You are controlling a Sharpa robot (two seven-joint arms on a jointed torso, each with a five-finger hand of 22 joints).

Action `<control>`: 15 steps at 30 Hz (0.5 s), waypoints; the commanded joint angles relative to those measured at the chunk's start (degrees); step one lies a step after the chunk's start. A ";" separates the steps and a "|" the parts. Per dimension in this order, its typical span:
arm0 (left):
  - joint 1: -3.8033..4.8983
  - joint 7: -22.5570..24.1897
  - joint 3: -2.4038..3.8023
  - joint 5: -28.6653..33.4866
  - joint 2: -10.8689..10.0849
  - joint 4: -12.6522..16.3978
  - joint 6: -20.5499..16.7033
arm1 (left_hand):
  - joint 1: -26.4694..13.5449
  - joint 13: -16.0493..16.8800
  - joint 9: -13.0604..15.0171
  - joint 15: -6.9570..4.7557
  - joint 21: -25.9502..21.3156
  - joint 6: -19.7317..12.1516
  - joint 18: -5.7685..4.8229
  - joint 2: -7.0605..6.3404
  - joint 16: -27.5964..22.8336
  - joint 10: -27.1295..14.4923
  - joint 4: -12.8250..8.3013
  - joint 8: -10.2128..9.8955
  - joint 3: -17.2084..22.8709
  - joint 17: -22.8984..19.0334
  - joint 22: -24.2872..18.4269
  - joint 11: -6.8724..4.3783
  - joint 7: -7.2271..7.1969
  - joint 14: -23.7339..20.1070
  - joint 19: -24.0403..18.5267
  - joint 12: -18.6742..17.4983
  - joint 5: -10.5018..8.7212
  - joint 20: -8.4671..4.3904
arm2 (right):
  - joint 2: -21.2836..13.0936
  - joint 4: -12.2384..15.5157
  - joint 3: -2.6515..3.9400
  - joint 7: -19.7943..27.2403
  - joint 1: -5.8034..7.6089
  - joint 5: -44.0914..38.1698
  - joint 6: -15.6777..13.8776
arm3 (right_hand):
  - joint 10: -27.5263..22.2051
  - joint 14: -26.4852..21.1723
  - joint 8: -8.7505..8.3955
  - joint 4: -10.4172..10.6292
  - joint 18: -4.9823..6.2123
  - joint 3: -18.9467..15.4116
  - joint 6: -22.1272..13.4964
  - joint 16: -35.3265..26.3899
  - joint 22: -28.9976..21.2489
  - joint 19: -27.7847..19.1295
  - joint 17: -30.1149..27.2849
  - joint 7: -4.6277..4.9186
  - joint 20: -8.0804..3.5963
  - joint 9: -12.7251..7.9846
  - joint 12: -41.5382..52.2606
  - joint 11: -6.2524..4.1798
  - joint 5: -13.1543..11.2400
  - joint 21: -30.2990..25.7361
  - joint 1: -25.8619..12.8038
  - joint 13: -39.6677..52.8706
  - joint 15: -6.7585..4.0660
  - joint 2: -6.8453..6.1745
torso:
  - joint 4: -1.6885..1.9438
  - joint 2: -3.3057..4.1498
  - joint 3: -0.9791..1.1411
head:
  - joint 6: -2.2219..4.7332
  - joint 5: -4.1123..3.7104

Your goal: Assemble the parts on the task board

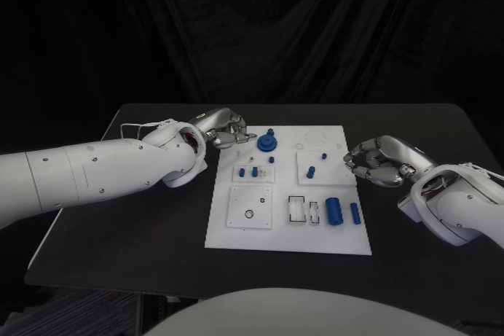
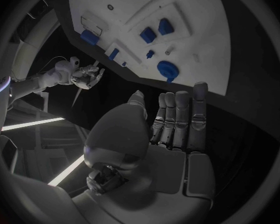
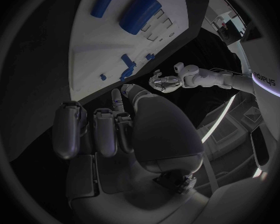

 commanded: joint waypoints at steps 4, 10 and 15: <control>0.81 15.32 0.07 -3.79 2.49 -2.71 1.80 | 16.45 -13.06 -9.76 0.59 5.56 -1.70 1.15 -0.44 -0.21 -6.76 -1.69 -4.97 7.09 -6.77 2.69 1.01 0.19 -1.69 0.71 -10.77 -4.18 1.09 | 0.18 -0.13 0.02 -0.07 -0.04 -0.01 -0.12 | 3.28 4.56 -0.24 0.03 -0.24 0.27 -0.26 -0.29 8.66 1.00 8.89 -0.02 -0.23 0.09 -0.18 0.02 0.27 -0.16 -0.26 11.86 -0.14 -0.16 | 0.02 -0.05 -0.04 | 0.00 -0.46; 0.66 17.49 0.07 -12.14 6.43 -7.39 8.50 | 23.99 -28.17 -22.81 -2.86 17.89 0.77 1.36 -5.34 7.36 -6.00 -3.24 -13.83 18.00 -2.81 5.17 -1.39 -2.94 14.18 12.83 -19.80 -7.22 0.07 | 0.22 -0.01 0.02 0.16 -0.05 0.03 -0.22 | 3.28 4.56 -0.24 0.03 -0.24 0.27 -0.26 -0.29 8.66 1.00 8.89 -0.02 -0.23 0.09 -0.18 0.02 0.27 -0.16 -0.26 11.86 -0.14 -0.16 | -0.08 -0.16 0.07 | 0.00 -0.81; -0.21 19.87 0.07 -17.31 9.73 -11.73 11.81 | 23.43 -37.28 -29.80 -4.68 14.66 4.37 1.90 -9.47 7.01 -4.89 -5.45 -16.31 25.21 -4.64 3.19 -2.99 -5.25 19.20 15.58 -23.31 -9.24 -2.24 | -0.10 0.46 0.02 0.27 -0.04 0.04 -0.39 | 3.26 4.55 -0.22 0.03 -0.24 0.31 -0.24 -0.32 8.65 1.00 8.85 -0.03 -0.22 0.10 -0.18 0.02 0.31 -0.18 -0.25 11.84 -0.14 -0.15 | -0.07 0.01 0.02 | 0.00 -1.51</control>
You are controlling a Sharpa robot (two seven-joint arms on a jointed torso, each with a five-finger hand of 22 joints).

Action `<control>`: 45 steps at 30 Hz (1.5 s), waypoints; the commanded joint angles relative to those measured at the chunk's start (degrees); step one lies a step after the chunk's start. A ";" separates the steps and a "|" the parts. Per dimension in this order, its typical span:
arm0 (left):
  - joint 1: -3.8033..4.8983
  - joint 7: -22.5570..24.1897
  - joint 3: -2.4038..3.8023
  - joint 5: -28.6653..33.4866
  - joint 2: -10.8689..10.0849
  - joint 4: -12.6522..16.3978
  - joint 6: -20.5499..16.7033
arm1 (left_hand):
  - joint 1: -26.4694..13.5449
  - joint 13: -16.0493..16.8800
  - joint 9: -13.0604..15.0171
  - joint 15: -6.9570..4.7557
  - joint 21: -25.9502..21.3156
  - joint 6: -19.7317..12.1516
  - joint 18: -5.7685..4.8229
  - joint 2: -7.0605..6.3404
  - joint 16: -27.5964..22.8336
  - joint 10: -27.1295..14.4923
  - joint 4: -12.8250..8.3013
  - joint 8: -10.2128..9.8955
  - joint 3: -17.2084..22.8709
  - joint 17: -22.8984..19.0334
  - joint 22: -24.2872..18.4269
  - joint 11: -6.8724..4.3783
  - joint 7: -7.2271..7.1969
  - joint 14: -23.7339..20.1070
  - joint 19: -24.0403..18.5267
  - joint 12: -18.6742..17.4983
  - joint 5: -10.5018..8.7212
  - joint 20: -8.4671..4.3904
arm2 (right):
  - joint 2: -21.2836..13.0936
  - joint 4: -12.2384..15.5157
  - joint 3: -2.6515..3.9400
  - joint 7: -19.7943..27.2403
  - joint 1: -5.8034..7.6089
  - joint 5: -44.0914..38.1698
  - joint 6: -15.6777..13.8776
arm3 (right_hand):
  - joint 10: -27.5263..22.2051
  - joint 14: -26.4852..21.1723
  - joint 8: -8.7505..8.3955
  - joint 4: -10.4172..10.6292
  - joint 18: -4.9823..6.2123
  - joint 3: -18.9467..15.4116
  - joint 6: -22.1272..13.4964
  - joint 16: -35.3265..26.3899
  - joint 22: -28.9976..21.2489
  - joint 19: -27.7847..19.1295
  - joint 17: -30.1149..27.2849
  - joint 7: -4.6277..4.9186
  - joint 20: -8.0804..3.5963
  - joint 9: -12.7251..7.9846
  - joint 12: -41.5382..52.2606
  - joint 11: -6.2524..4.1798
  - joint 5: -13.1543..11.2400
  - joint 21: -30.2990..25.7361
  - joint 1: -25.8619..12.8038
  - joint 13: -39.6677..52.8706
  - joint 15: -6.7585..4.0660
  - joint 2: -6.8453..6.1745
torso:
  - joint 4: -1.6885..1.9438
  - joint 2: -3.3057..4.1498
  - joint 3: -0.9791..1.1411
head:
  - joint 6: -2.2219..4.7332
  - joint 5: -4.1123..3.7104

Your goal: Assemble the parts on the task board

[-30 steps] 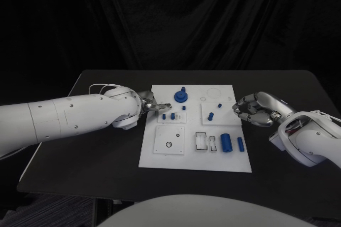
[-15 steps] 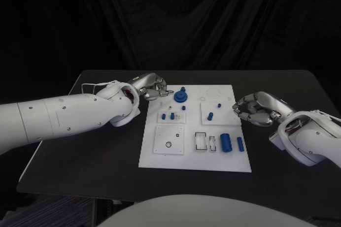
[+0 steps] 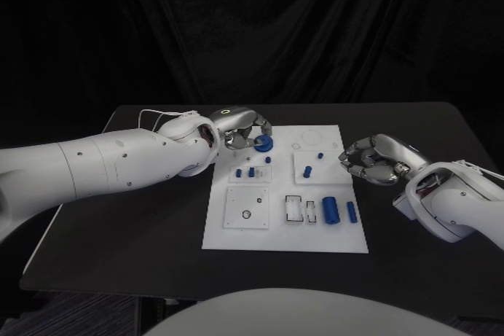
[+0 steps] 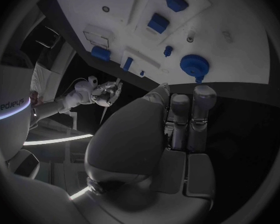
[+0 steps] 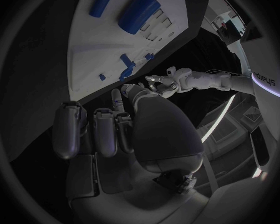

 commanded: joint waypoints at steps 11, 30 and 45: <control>-1.45 6.14 0.03 -14.83 3.93 -5.18 4.90 | -5.42 -9.44 -7.83 -1.20 1.86 0.55 -0.01 -2.94 2.98 1.37 -2.05 -0.25 2.59 3.29 3.44 -1.31 -4.99 6.87 7.01 -1.82 -2.18 -0.98 | -0.42 0.59 0.04 0.16 -0.04 -0.02 -0.47 | 3.26 4.55 -0.22 0.03 -0.23 0.31 -0.24 -0.33 8.66 1.00 8.85 -0.03 -0.22 0.06 -0.18 0.02 0.31 -0.18 -0.25 11.80 -0.14 -0.15 | -0.18 0.32 -0.21 | 0.00 0.47; -2.17 3.04 0.03 -16.02 6.46 -8.03 6.68 | -7.39 -10.70 -9.69 -0.95 1.19 4.25 -0.13 -2.25 3.10 4.09 -2.45 0.78 2.64 2.72 3.52 -0.74 -3.69 6.78 7.70 0.20 -1.38 -0.66 | -0.50 0.75 0.04 0.00 -0.04 -0.02 -0.26 | 3.26 4.56 -0.19 -0.01 -0.25 0.38 -0.21 -0.30 8.69 1.02 8.87 -0.05 -0.22 0.08 -0.18 0.00 0.42 -0.13 -0.24 11.80 -0.14 -0.16 | -0.16 0.25 -0.10 | 0.00 1.02; -3.78 3.29 0.04 -16.03 7.84 -9.80 6.67 | -7.70 -10.58 -10.07 -1.09 0.85 6.19 -0.11 -2.01 3.03 6.88 -3.10 1.38 2.98 2.23 3.65 -1.03 -2.74 6.72 7.99 1.98 -1.21 -0.74 | -0.48 0.79 0.04 -0.14 -0.04 -0.02 0.05 | 3.30 4.55 -0.13 -0.02 -0.23 0.42 -0.13 -0.32 8.67 1.01 8.85 -0.06 -0.22 0.11 -0.17 0.00 0.47 -0.19 -0.26 11.85 -0.15 -0.16 | -0.17 0.23 -0.09 | 0.00 1.09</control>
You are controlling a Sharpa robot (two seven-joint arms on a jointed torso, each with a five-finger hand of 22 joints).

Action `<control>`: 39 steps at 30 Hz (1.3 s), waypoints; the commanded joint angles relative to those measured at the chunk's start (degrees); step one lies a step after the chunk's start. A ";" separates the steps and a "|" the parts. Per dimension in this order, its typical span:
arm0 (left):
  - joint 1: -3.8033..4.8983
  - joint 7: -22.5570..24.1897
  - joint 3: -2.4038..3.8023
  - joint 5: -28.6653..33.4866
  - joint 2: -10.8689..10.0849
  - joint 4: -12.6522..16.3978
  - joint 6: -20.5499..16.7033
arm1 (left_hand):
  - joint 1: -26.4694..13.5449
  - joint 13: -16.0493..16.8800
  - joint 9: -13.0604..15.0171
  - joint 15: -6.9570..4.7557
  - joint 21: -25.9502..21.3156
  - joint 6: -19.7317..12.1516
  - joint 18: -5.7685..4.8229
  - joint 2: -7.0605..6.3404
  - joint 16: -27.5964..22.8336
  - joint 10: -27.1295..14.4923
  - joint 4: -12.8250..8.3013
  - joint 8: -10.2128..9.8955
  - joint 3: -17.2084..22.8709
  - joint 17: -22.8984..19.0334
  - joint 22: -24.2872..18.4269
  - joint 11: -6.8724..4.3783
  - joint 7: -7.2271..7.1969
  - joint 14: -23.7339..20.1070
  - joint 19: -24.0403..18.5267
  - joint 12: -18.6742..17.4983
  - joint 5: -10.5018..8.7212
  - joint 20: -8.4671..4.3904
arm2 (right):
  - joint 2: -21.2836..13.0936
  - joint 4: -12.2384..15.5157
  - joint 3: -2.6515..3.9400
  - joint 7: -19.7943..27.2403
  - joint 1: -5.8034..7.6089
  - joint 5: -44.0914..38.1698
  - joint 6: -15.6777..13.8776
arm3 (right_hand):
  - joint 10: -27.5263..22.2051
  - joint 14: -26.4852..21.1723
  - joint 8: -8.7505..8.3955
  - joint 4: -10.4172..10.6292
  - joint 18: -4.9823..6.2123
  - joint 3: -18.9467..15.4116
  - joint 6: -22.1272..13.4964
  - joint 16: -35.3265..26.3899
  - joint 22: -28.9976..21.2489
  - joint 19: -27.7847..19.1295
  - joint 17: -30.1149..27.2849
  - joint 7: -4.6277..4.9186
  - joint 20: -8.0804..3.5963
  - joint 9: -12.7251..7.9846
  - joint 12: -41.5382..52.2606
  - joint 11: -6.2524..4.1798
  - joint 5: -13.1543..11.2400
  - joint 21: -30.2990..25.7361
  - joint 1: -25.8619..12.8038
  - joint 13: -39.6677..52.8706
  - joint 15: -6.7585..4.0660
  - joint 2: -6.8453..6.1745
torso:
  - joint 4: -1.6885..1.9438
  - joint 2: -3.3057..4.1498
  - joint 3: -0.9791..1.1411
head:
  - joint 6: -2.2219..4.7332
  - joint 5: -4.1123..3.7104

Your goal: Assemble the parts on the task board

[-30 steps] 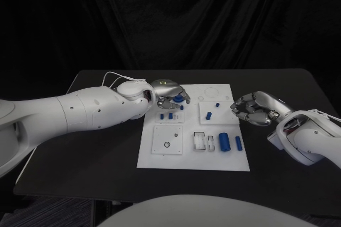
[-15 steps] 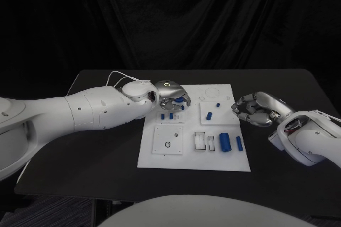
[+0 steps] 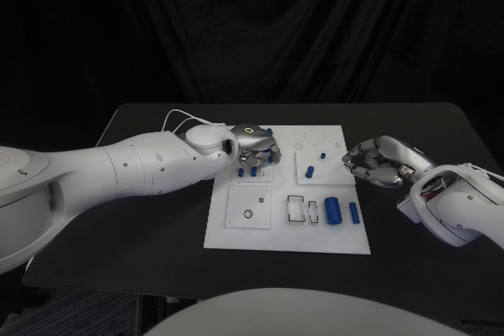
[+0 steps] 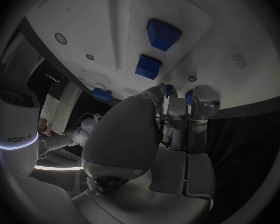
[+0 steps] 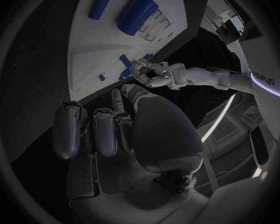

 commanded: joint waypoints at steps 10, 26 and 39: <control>-0.90 -0.23 -0.11 -0.28 0.41 -1.25 -3.26 | 0.28 -0.09 -0.14 -0.54 -0.05 3.22 -0.14 0.92 -0.01 3.34 -1.68 1.33 1.12 -0.83 4.02 -0.98 1.51 0.31 1.11 1.52 1.40 -0.54 | -0.03 0.12 0.03 -0.25 -0.04 -0.09 0.18 | 3.30 4.55 -0.13 -0.02 -0.23 0.42 -0.13 -0.32 8.68 1.01 8.84 -0.06 -0.22 0.08 -0.17 0.00 0.24 -0.19 -0.26 11.87 -0.15 -0.16 | 0.00 0.00 -0.02 | 0.00 0.04; -0.97 -0.52 -0.11 -0.28 -0.26 -1.04 -5.61 | -0.04 -0.97 0.08 -1.09 1.27 6.95 -0.48 1.36 0.35 7.08 -2.65 2.86 1.77 -0.09 4.86 -1.76 2.32 1.45 2.21 2.04 1.44 -1.11 | 0.18 -0.08 0.03 -0.23 -0.04 -0.09 0.49 | 3.36 4.56 -0.05 -0.02 -0.24 0.52 0.00 -0.30 8.71 1.03 8.85 -0.09 -0.23 0.12 -0.14 -0.03 0.28 -0.16 -0.25 11.93 -0.16 -0.08 | 0.02 0.00 0.00 | 0.00 0.20; 0.10 -0.72 -0.11 -0.27 -4.88 4.91 -10.90 | -0.65 -2.27 0.14 -1.41 2.38 9.62 -0.76 1.36 0.62 11.08 -3.28 3.66 1.76 0.47 5.60 -2.03 2.41 2.51 3.25 1.55 1.56 -1.45 | 0.51 -0.53 0.03 -0.04 -0.07 0.04 0.64 | 3.36 4.56 -0.05 -0.02 -0.24 0.52 0.00 -0.30 8.71 1.03 8.85 -0.09 -0.23 0.12 -0.14 -0.03 0.28 -0.16 -0.25 11.93 -0.16 -0.08 | -0.02 0.00 0.00 | 0.00 -0.08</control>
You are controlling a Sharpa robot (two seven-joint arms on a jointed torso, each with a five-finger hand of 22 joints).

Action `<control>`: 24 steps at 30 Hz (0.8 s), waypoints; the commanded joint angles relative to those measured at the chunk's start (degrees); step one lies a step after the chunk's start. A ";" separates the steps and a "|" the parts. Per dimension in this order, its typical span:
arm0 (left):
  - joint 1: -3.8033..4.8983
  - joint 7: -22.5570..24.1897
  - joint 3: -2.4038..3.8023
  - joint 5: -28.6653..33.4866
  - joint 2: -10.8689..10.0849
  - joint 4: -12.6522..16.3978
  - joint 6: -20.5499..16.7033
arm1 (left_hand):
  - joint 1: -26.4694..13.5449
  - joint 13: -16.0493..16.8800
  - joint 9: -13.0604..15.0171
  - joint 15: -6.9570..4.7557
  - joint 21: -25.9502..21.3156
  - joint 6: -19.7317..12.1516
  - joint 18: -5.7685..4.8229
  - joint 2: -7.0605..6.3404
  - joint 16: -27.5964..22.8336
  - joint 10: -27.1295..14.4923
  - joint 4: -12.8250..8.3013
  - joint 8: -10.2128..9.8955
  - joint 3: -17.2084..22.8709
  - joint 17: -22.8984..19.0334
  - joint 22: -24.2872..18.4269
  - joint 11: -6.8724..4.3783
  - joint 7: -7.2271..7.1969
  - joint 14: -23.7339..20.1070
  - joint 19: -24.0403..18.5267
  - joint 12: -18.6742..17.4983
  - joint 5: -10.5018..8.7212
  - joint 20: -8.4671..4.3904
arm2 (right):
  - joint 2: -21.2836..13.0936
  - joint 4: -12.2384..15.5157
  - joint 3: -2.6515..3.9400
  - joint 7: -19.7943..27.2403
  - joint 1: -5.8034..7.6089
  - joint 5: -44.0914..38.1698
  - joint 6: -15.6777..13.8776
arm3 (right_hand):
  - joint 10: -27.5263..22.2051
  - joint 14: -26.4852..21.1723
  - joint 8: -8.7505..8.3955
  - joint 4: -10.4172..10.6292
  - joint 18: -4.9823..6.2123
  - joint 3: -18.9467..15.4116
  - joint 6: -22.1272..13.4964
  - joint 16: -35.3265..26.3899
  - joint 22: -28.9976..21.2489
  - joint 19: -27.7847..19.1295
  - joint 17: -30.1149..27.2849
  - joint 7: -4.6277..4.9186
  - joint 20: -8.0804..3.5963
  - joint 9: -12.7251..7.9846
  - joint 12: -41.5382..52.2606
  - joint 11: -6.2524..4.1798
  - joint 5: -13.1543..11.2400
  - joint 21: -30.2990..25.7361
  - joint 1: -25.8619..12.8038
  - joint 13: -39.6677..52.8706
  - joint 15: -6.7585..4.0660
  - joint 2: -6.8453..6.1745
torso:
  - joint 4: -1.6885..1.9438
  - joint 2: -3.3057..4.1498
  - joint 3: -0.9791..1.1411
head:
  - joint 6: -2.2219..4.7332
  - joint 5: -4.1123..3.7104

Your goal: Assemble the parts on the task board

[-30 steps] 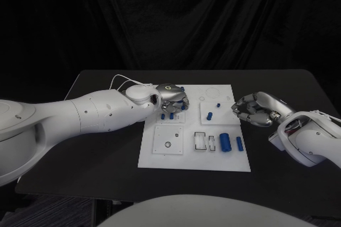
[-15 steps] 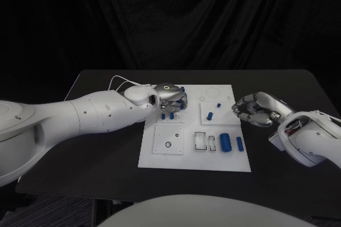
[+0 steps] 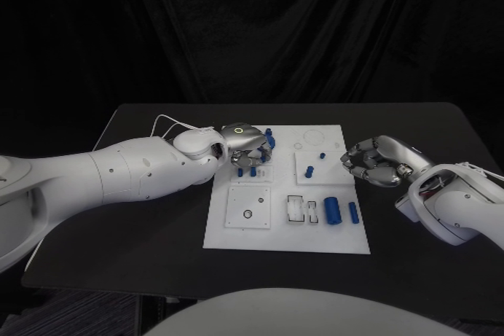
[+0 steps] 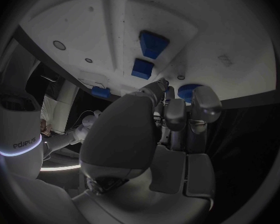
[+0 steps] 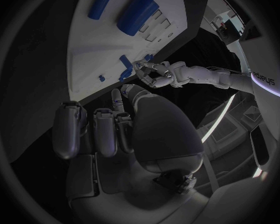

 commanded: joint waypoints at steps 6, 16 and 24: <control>3.30 -0.85 0.07 -0.13 -5.00 6.76 -5.07 | -0.24 -0.30 0.01 -0.07 -0.20 0.64 -0.62 0.15 0.05 1.13 -0.41 0.28 -0.01 -0.48 5.45 -0.13 -0.05 0.36 0.37 -0.40 0.40 -0.03 | 0.37 -0.46 0.02 -0.11 -0.07 0.12 0.63 | 3.27 4.54 0.02 -0.03 -0.23 0.27 0.10 -0.36 8.66 1.02 8.79 -0.12 -0.23 0.09 -0.18 -0.05 0.30 -0.20 -0.25 11.84 -0.17 -0.03 | 0.01 -0.07 0.03 | 0.00 0.00; 4.52 -3.04 0.05 -0.13 -10.12 11.73 -3.83 | -0.52 -0.87 -0.25 0.06 -1.95 0.63 -0.40 -0.11 -1.20 1.77 -0.39 -0.06 -0.03 -2.34 5.12 -0.19 -0.18 -0.66 -0.39 -1.10 -0.51 0.10 | 0.49 -0.62 0.02 -0.38 -0.07 0.23 0.94 | 3.16 4.52 0.04 -0.02 -0.20 0.30 0.12 -0.45 8.60 0.97 8.70 -0.13 -0.24 0.10 -0.23 -0.05 0.30 -0.32 -0.26 11.71 -0.17 -0.01 | 0.07 -0.10 0.06 | 0.00 -0.18; 4.44 -3.90 0.04 -0.13 -10.50 11.45 -2.24 | -0.51 -1.07 -0.40 0.14 -2.69 0.68 -0.31 -0.28 -1.72 2.47 -0.48 -0.24 -0.01 -3.04 5.03 -0.08 -0.09 -1.15 -0.77 -1.27 -0.63 0.17 | 0.80 -0.68 0.02 -0.44 -0.08 0.24 1.15 | 2.84 4.50 0.07 -0.02 -0.18 0.33 0.17 -0.53 8.55 0.93 8.62 -0.14 -0.24 0.12 -0.36 -0.06 0.30 -0.42 -0.27 11.34 -0.18 0.02 | 0.03 -0.03 0.01 | 0.00 -0.09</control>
